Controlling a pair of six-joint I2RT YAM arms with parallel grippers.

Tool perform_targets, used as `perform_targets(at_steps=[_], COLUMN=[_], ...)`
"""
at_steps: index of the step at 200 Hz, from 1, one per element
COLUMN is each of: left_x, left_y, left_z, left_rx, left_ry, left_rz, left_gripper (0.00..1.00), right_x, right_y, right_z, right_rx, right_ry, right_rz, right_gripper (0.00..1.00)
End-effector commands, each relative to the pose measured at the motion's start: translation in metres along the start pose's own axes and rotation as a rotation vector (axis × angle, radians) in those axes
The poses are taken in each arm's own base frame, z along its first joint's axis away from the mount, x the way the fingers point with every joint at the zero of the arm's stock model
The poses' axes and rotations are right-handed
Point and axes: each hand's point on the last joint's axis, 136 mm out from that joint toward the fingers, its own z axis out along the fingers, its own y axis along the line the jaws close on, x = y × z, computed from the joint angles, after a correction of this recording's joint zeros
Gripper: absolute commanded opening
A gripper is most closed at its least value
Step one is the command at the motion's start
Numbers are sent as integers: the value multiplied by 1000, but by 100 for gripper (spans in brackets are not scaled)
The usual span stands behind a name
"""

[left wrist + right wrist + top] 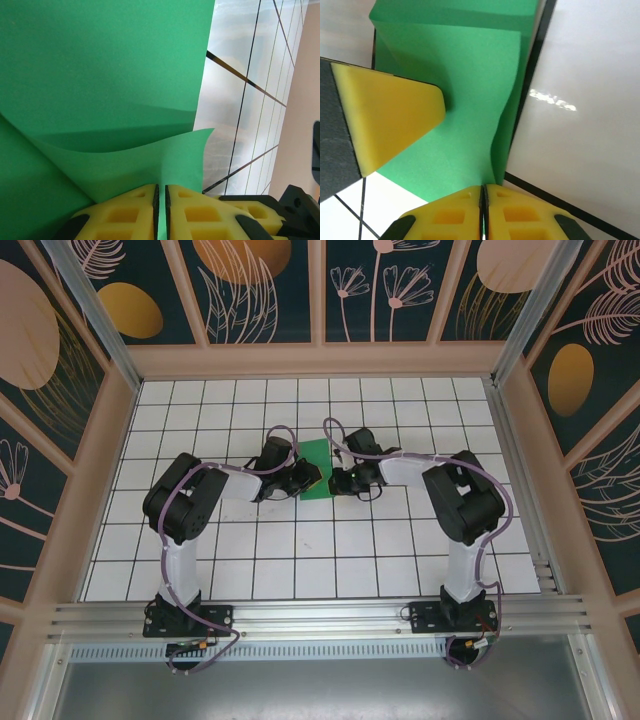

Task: Fold a paper plane with a square sheet of paper (pick it up from the middle)
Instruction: Fold the triangle a second time at the center of the table.

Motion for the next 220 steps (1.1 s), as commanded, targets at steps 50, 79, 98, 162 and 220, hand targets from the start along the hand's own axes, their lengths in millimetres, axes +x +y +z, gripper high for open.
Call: perform_targets(at_steps=[50,79,98,162,220], left_x=[5,4,5,5,5], left_y=[38,37,37,38,40], left_z=[3,3,3,2,3], left_rx=[-140,-138,-138,-143,-152], left_ry=[1,0,2,3,2], left_rz=[-20,-20,-21,-21,-20], left_gripper=[16,16,16,16,16], right_x=[-10,-3,-1,4,28], right_y=[28,28,28,7,-17], right_z=[-28,-10,-2,6,3], right_rx=[-59,-62,-62,1,41], right_ry=[-49,-4,14,26,67], right_rz=[-49,-47,-47,-3,42], right_gripper=[12,12,12,12,12])
